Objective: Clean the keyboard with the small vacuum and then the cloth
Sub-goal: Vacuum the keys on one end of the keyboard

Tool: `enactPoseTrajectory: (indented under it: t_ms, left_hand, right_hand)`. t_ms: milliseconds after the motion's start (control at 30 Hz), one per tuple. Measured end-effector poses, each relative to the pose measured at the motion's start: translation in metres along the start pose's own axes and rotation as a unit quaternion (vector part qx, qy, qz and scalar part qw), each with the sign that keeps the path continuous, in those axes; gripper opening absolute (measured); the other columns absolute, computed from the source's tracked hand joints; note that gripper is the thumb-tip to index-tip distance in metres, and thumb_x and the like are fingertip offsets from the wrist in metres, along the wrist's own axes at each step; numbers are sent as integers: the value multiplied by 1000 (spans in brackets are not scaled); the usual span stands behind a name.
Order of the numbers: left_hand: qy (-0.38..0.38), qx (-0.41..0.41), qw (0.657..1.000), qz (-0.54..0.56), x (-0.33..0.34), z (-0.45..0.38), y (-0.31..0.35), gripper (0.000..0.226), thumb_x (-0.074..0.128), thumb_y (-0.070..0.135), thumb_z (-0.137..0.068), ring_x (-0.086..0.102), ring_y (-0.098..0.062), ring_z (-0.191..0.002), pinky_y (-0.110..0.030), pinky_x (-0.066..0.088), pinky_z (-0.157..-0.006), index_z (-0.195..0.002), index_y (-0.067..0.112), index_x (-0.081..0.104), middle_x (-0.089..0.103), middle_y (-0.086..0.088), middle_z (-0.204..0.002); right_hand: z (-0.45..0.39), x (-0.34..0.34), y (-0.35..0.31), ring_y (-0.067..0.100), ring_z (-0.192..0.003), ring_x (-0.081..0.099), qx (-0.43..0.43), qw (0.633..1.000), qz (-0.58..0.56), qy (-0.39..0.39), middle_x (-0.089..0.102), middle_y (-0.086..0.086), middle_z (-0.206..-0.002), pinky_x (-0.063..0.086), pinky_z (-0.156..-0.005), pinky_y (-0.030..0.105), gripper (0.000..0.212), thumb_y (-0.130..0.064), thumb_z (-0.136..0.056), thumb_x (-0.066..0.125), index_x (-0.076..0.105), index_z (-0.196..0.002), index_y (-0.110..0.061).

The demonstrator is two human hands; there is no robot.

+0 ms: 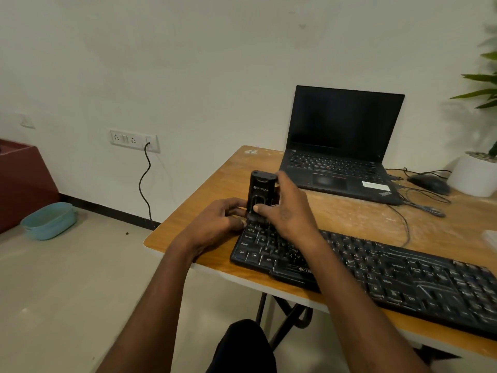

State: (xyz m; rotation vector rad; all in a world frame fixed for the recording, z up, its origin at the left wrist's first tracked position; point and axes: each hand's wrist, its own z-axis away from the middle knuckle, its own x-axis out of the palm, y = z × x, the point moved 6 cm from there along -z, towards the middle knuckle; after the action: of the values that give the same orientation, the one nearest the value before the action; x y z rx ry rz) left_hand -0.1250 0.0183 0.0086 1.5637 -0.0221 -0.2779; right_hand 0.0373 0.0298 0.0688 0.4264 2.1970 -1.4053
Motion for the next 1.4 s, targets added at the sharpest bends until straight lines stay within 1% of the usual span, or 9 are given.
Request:
enactPoseTrajectory:
  t_ms: [133,200,300,500,633,833,1067,1200,1400]
  left_hand:
    - [7,-4,1000,-19,-1,-1,1,45,57,-8,-97,73,-26,-110,-32,61,-90,-137,13,61,74,-12,-121]
    - [8,0,999,-31,-1,-1,2,46,58,-7,-97,73,-22,-108,-25,60,-84,-139,13,60,74,-10,-122]
    - [17,8,999,-42,-1,1,4,49,58,-8,-97,75,-14,-98,-20,58,-77,-141,14,59,70,-6,-127]
    - [10,25,999,-32,2,4,7,49,56,-11,-95,77,-22,-90,-29,61,-79,-137,13,59,72,-9,-125]
    - [18,16,999,-42,1,4,7,48,56,-9,-97,76,-19,-99,-25,61,-80,-140,14,58,71,-7,-127]
    - [24,22,998,-62,2,3,8,47,55,-10,-99,72,-4,-78,-15,56,-71,-140,13,58,69,-5,-126]
    - [5,25,999,-37,5,5,9,48,54,-10,-97,76,-21,-89,-28,62,-79,-138,15,58,71,-8,-127]
    - [6,25,999,-37,5,5,9,48,56,-10,-96,76,-23,-91,-29,62,-80,-137,15,59,72,-8,-125]
    - [14,18,998,-55,2,3,6,49,57,-6,-98,74,-18,-103,-21,59,-78,-141,18,58,70,-3,-128]
  right_hand:
    - [19,-33,17,2,-93,62,33,999,-17,11,65,-1,-121,47,-64,15,57,-12,-83,78,48,-129,-24]
    - [30,-48,24,-5,-78,65,41,998,-25,28,65,-9,-110,50,-60,14,56,-12,-83,79,48,-127,-27]
    - [32,-47,20,-6,-74,62,30,999,-13,41,62,-12,-107,47,-53,8,63,-10,-83,79,45,-133,-27]
    - [10,-1,-6,14,-99,65,-35,999,14,-11,65,3,-122,54,-69,19,72,-10,-85,76,39,-138,-42]
    - [20,-27,7,-1,-92,58,-23,1000,11,-7,61,0,-126,48,-57,6,71,-8,-85,75,43,-141,-38]
    - [36,-57,23,-16,-79,61,20,999,-25,32,58,-9,-110,48,-53,7,70,-3,-85,75,46,-141,-35]
    - [6,-2,-2,10,-97,59,-33,999,8,-7,63,4,-124,46,-63,12,70,-9,-87,74,41,-139,-41]
    - [5,-3,-2,11,-101,60,-37,999,0,-23,63,3,-125,49,-68,14,69,-9,-86,75,42,-139,-40]
    - [36,-38,17,-3,-95,59,-5,1000,-12,27,64,-7,-119,47,-60,7,71,-14,-84,78,44,-140,-43]
